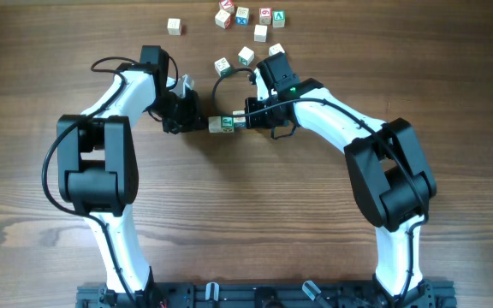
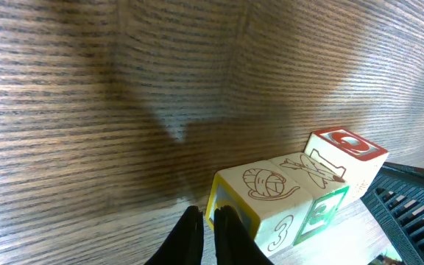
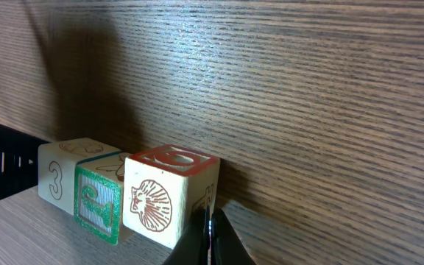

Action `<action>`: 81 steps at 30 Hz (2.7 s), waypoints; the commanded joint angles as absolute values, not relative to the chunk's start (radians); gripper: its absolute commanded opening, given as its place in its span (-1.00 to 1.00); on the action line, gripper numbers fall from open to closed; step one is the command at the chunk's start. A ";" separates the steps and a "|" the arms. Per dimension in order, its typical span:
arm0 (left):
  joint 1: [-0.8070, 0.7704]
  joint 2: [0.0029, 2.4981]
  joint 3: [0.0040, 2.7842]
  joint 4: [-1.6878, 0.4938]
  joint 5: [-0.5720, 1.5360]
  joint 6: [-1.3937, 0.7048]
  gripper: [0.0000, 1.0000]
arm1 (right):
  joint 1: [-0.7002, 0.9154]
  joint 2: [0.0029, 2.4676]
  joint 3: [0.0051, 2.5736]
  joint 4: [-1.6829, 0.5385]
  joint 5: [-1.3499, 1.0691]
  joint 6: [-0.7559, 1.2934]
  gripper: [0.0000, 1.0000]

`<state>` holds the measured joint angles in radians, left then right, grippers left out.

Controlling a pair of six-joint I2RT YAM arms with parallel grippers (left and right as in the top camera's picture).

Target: Form a horizontal line

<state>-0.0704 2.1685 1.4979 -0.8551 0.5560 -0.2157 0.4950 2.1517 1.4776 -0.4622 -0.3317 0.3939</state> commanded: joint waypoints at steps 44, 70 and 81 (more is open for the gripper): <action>0.003 2.185 1.490 -0.849 0.583 -0.218 -0.81 | 0.505 2.138 1.466 -0.474 -0.276 0.350 -0.91; 0.112 2.185 1.490 -0.891 0.294 -0.356 -0.92 | 0.525 2.170 1.518 -0.183 -0.175 0.653 -0.91; 0.110 2.185 1.490 -0.891 0.294 -0.356 -0.92 | 0.563 2.176 1.518 -0.237 -0.163 0.683 -0.91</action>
<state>0.1040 2.1639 1.5040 -0.8932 0.3908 -0.3435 0.5503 2.1525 1.4994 -0.2249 -0.1978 0.6624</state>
